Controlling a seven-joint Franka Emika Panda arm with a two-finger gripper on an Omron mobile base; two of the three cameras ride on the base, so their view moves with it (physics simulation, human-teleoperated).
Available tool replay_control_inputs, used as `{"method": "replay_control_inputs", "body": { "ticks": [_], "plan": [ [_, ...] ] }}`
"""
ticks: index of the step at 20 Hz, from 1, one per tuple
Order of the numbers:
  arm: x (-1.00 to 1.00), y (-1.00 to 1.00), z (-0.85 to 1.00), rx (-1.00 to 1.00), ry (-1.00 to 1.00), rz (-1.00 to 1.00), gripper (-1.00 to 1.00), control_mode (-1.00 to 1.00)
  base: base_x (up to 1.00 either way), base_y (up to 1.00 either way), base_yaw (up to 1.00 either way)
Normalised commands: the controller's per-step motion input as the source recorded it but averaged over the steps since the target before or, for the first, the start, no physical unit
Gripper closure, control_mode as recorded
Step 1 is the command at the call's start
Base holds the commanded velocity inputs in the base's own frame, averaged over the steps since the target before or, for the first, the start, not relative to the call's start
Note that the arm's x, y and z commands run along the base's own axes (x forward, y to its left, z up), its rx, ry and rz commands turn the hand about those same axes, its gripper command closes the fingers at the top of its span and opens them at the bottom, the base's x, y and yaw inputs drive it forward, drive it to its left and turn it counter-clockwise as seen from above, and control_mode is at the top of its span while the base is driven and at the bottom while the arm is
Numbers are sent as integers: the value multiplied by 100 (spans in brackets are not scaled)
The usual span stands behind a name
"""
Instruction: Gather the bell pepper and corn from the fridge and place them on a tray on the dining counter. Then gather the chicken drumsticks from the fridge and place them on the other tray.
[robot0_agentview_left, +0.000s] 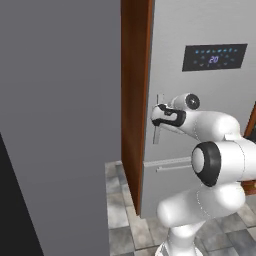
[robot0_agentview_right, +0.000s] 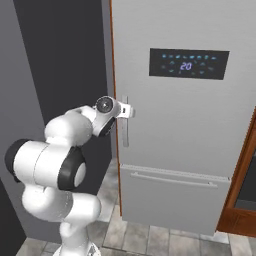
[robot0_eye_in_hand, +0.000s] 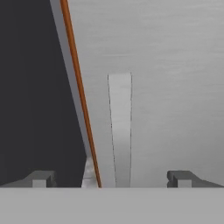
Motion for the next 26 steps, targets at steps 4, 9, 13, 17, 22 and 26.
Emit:
{"method": "replay_control_inputs", "body": {
  "ticks": [4,9,13,17,22,26],
  "plan": [
    [56,0,-16,0,0,0,-100,-100,0,0,0],
    [59,-3,-19,0,1,0,-100,-100,0,0,0],
    [60,-12,-23,0,3,0,-100,-100,0,0,0],
    [52,-20,-29,0,4,0,-100,-100,0,0,0],
    [53,-18,-39,0,6,0,-100,-100,0,0,0],
    [68,-6,-45,0,7,1,-100,-100,0,0,0]
  ]
}}
